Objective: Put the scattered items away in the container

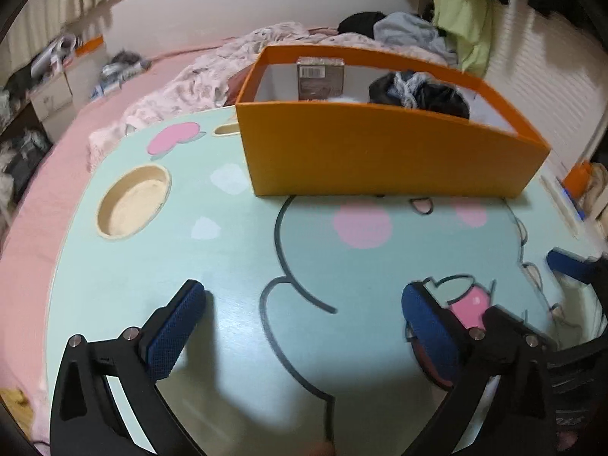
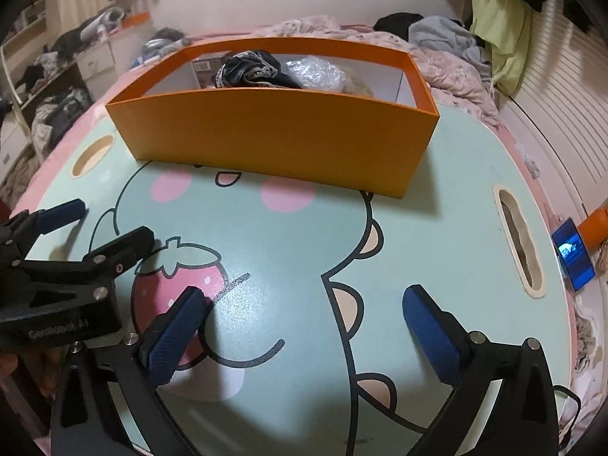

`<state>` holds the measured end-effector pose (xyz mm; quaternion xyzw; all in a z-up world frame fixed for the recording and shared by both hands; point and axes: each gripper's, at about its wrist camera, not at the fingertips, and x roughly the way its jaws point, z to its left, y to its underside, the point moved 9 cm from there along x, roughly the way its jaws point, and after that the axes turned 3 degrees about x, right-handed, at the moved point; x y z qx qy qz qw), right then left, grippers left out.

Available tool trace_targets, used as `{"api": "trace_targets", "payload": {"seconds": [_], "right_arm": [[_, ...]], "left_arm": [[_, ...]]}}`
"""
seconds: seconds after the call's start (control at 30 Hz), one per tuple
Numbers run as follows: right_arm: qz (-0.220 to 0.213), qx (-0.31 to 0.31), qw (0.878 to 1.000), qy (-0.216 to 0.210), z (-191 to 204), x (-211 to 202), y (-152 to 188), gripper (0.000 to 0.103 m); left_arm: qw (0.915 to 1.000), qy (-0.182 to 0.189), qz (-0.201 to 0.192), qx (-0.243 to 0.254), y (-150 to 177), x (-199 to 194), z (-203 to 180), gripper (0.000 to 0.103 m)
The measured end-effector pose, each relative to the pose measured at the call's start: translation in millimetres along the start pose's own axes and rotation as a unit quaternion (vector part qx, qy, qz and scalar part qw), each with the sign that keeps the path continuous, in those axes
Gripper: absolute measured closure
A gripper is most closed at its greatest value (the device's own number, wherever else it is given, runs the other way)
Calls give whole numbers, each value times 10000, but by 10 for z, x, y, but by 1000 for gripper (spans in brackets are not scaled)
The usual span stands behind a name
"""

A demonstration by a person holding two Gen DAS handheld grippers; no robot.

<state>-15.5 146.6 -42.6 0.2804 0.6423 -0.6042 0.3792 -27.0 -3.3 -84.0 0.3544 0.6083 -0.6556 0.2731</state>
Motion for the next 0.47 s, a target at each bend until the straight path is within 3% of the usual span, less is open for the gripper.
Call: {"api": "trace_targets", "payload": {"seconds": [0.47], "right_arm": [[-1, 0, 10000, -1, -16, 10, 0, 0]], "left_arm": [[10000, 4, -13, 1, -9, -11, 19, 0]]}}
